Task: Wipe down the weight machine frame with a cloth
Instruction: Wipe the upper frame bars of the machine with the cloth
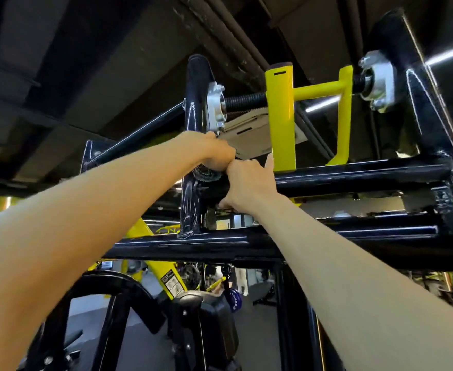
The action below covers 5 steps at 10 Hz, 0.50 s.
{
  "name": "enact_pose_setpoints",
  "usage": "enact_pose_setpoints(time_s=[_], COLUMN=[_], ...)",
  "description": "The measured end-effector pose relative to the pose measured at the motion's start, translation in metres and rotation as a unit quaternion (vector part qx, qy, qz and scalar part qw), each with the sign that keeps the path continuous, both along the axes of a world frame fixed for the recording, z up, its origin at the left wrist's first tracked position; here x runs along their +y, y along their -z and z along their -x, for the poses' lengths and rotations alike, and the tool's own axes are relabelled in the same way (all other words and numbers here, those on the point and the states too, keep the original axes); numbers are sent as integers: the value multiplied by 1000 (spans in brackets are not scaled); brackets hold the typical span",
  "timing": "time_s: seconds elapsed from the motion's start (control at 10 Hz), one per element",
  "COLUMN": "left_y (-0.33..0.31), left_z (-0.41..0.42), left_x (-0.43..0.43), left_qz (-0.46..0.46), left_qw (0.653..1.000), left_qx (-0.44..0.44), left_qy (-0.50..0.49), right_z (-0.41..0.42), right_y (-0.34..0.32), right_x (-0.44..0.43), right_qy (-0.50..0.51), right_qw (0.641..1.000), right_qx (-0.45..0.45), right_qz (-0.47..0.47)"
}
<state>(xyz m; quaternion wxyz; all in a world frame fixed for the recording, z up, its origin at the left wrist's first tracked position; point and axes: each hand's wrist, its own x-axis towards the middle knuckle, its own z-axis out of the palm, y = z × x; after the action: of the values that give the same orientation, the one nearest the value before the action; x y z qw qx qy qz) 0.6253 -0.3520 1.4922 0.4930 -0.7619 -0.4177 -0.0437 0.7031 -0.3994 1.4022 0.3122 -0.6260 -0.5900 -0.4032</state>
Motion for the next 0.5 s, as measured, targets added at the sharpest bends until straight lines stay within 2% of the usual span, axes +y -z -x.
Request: enact_pose_setpoints(time_s=[0.3,0.5], left_y=[-8,-6], left_z=[15,-3], left_x=[-13,1], left_qz=[22,13], left_qw=[999,1000], left_qx=[13,20], left_qy=[46,6], right_z=[0,1], right_y=[-1,4], right_x=[-1,2], right_qy=[2,47], right_qw=[1000,998], right_qx=[4,-34], right_qz=[12,-17])
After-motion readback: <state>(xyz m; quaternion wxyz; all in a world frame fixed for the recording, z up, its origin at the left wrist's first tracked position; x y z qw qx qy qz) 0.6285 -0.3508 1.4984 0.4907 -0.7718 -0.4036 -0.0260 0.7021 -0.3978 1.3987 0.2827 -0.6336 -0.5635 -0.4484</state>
